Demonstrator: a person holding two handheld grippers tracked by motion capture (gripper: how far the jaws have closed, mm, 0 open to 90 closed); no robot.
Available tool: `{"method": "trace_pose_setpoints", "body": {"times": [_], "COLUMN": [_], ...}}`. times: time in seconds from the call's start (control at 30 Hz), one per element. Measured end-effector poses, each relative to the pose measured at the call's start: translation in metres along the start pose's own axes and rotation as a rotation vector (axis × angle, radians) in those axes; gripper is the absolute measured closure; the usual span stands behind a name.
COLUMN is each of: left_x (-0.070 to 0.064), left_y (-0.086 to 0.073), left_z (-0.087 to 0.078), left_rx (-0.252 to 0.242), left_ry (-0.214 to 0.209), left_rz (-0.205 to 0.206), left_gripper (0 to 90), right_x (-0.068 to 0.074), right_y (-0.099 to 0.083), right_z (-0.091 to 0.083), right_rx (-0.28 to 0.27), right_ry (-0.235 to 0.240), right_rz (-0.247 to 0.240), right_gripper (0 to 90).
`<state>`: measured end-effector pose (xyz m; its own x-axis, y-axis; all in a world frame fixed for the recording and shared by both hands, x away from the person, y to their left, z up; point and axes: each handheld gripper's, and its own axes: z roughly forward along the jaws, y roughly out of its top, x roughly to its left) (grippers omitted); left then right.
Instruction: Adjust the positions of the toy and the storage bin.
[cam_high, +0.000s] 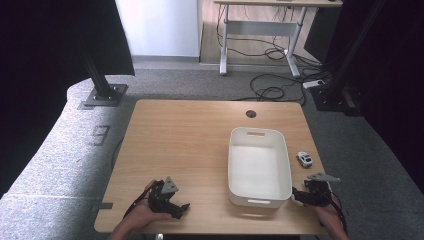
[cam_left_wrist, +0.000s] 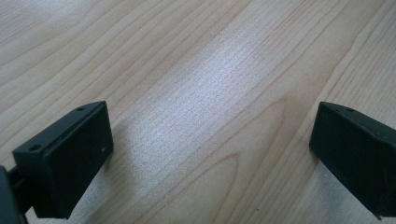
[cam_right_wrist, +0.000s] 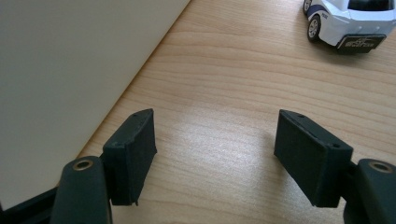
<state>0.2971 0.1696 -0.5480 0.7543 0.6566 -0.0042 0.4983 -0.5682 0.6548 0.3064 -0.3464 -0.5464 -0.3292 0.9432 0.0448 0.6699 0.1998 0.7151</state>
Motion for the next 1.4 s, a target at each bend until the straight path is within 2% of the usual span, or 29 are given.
{"method": "trace_pose_setpoints", "body": {"times": [0.1, 0.33, 0.6, 0.8, 1.4], "left_x": [-0.0001, -0.0004, -0.0004, -0.0003, -0.0002], "left_y": [0.0, 0.0, 0.0, 0.0, -0.0003], "left_z": [0.0, -0.0001, -0.0001, -0.0001, -0.0001], "left_rx": [0.0, 0.001, 0.001, 0.001, -0.002], "left_ry": [0.001, 0.003, 0.003, 0.002, 0.002], "left_rz": [-0.001, -0.003, -0.003, -0.003, -0.002], "left_gripper": [0.0, 0.0, 0.0, 0.0, 0.0], "right_x": [-0.0003, 0.0001, -0.0003, 0.0032, 0.0029], "right_y": [0.0006, 0.0029, 0.0032, 0.0042, 0.0056], "right_z": [-0.0002, -0.0032, 0.0, 0.0004, -0.0031], "right_rx": [0.006, 0.001, 0.035, 0.033, 0.015], "right_ry": [-0.025, -0.028, -0.018, -0.035, -0.028], "right_rz": [0.019, 0.038, 0.062, 0.061, 0.07], "right_gripper": [30.3, 28.9, 27.5, 25.6, 24.9]}}
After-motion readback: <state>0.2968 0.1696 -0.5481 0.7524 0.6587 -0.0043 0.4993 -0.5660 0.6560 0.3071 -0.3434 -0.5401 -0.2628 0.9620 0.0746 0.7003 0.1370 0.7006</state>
